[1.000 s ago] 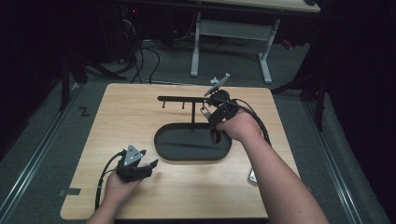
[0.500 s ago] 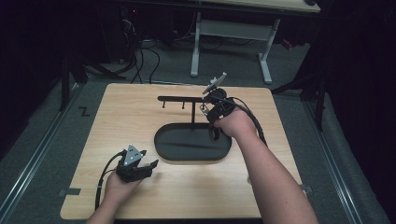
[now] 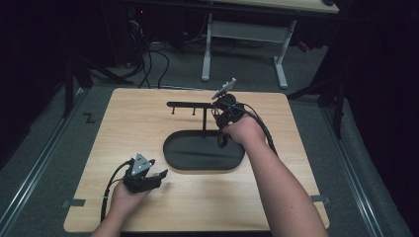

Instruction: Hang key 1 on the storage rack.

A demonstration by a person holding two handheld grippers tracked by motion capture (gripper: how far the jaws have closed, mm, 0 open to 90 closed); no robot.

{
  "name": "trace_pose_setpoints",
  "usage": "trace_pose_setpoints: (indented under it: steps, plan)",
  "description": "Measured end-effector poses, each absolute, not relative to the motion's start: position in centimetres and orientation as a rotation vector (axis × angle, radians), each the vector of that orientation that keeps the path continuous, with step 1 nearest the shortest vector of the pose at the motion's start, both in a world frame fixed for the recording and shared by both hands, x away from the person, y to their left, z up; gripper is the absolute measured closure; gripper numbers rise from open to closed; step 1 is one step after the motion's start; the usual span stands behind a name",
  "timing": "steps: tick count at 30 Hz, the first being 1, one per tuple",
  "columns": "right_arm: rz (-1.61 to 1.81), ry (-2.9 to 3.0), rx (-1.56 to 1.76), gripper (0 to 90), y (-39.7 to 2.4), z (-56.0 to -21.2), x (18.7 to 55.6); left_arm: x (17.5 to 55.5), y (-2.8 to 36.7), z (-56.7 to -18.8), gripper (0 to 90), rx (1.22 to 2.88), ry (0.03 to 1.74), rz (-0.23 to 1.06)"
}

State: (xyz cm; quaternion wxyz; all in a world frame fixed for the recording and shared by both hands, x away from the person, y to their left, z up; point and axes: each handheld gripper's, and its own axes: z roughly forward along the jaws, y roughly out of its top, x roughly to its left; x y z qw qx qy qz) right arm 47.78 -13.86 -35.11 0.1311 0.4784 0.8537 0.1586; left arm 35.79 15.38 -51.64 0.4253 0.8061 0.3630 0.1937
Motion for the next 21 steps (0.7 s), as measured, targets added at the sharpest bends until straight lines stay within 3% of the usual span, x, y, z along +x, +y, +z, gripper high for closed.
trace_pose_setpoints:
  steps: [21]
  plan:
    - [0.456, 2.461, 1.405, 78.3, -13.63, -35.81, 48.50, 35.78, 15.45, -51.70, 37.3, 2.017, 0.910, 0.477]
